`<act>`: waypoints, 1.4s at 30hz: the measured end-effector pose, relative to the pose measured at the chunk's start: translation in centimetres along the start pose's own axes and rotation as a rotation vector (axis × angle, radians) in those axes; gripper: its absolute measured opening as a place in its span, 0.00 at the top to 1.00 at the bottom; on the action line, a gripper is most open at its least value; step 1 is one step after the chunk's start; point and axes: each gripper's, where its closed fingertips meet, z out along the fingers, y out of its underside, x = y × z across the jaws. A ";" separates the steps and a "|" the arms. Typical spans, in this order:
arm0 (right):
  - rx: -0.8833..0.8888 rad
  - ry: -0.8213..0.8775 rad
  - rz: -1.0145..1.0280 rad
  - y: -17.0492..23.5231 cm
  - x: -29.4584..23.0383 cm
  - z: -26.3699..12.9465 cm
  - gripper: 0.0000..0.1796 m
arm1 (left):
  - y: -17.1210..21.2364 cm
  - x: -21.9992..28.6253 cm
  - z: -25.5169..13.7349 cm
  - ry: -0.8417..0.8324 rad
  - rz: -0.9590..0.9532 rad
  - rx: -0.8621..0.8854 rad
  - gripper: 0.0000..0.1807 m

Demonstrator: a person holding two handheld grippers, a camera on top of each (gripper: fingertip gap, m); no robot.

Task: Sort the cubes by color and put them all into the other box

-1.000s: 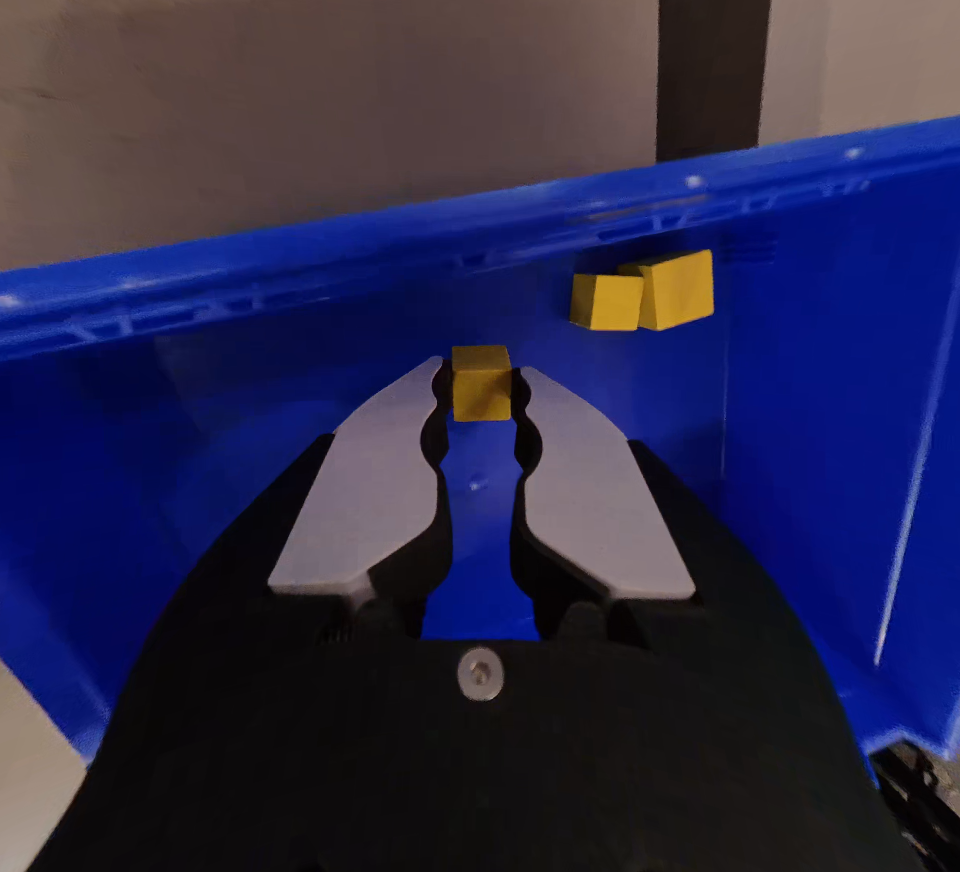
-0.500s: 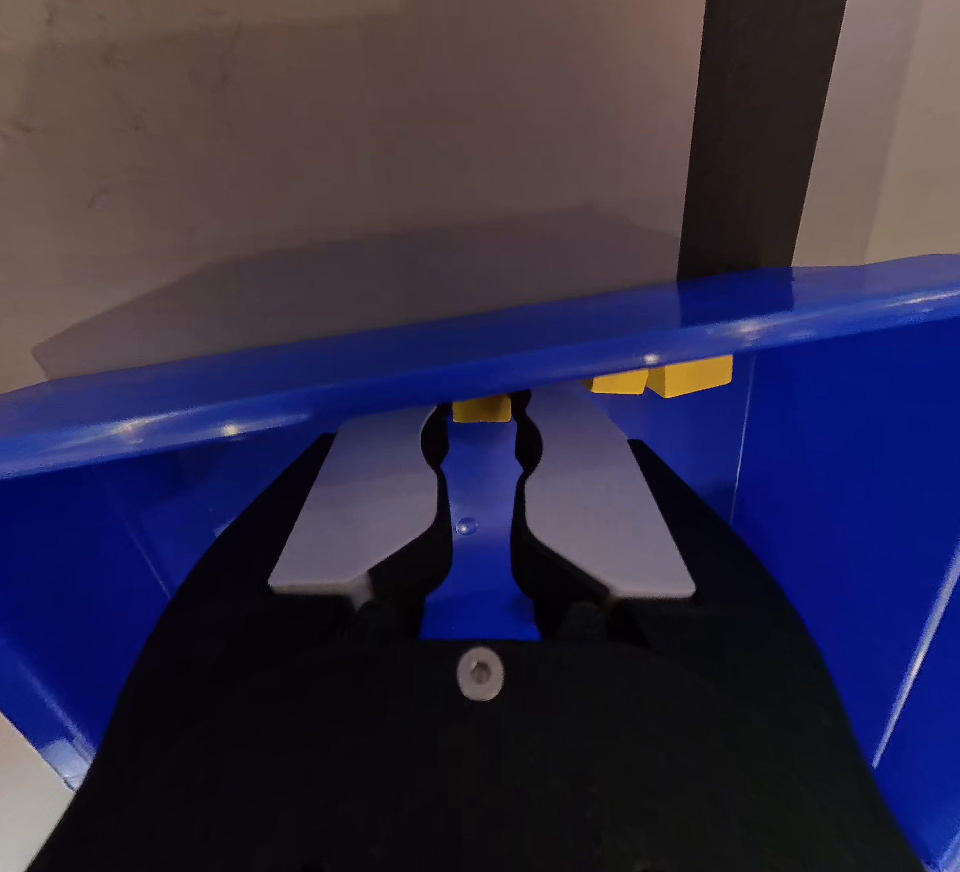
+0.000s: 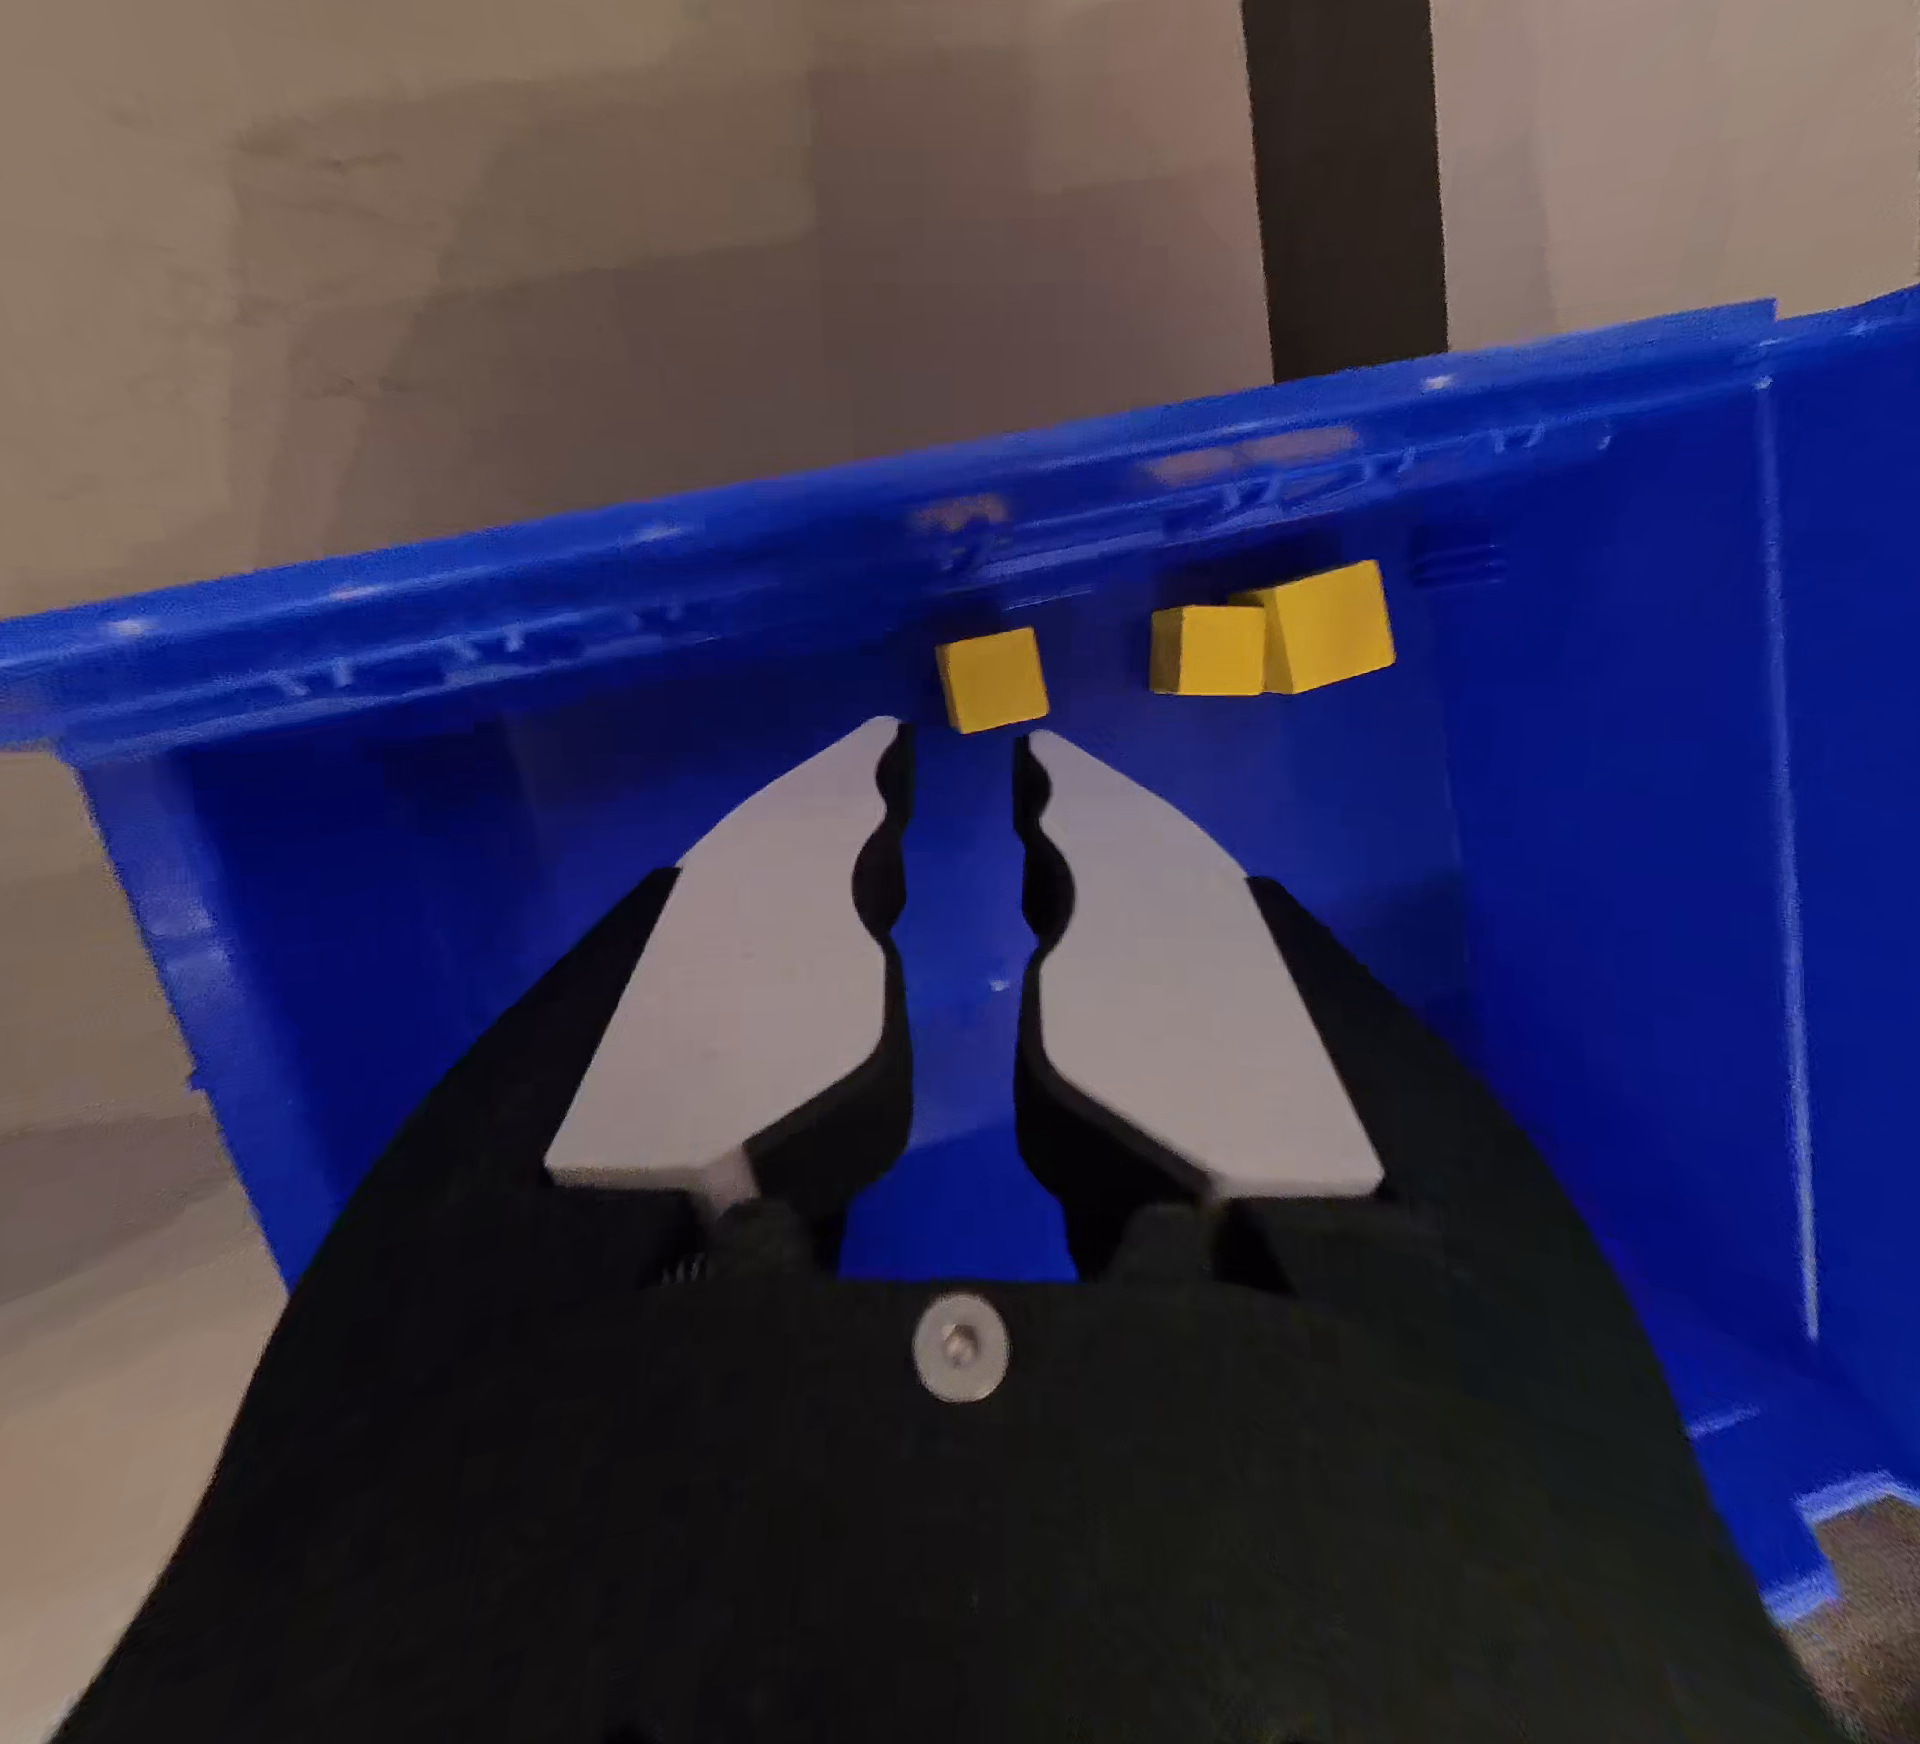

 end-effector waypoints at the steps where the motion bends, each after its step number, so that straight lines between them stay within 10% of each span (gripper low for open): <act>1: 0.002 -0.013 0.000 0.3 -0.5 -0.1 0.94 | 0.0 0.0 0.0 -0.004 0.001 -0.001 1.00; 42: 0.014 -0.079 0.050 0.1 1.3 5.7 1.00 | 0.7 -0.5 0.1 -0.004 -0.011 -0.021 1.00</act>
